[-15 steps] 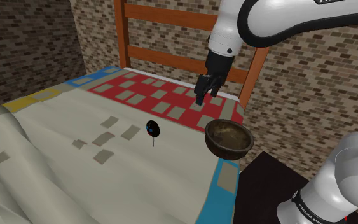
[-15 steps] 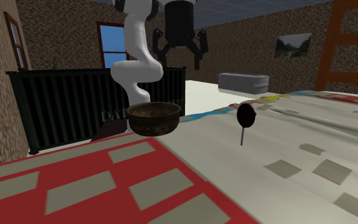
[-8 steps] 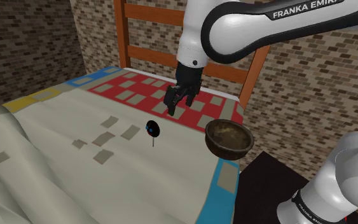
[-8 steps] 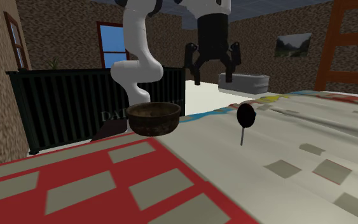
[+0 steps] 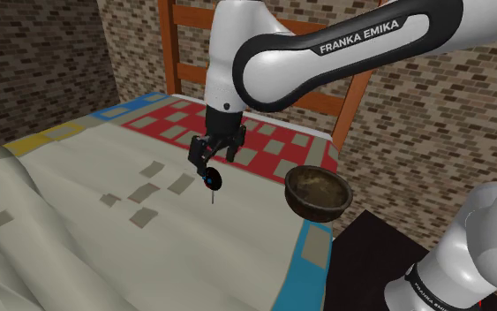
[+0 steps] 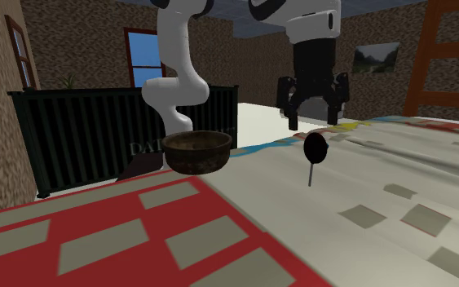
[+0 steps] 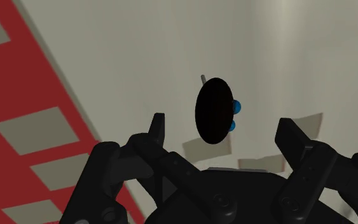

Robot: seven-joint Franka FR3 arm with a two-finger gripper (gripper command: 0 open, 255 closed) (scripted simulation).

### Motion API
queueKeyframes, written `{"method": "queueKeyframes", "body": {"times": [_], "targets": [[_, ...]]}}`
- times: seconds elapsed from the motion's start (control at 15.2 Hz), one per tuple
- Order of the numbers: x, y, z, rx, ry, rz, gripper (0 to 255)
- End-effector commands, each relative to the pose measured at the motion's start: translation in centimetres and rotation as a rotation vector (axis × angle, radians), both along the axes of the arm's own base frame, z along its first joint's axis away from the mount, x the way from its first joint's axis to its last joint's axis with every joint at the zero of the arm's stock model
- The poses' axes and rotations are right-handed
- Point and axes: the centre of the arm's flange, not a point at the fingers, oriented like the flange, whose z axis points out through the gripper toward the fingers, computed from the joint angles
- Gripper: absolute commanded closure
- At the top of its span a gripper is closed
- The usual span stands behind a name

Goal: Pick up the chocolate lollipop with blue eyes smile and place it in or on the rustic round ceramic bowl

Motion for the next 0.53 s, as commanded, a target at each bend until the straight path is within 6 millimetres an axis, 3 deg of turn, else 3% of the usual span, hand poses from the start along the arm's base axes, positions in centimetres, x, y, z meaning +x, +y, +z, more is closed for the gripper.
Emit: {"method": "queueKeyframes", "body": {"times": [0.0,0.33,0.46], "targets": [[0.3,0.4,-1.1,0.001,0.000,0.000,0],[0.5,0.6,-4.0,0.001,0.000,0.000,0],[0.5,0.6,-4.0,0.001,0.000,0.000,0]]}}
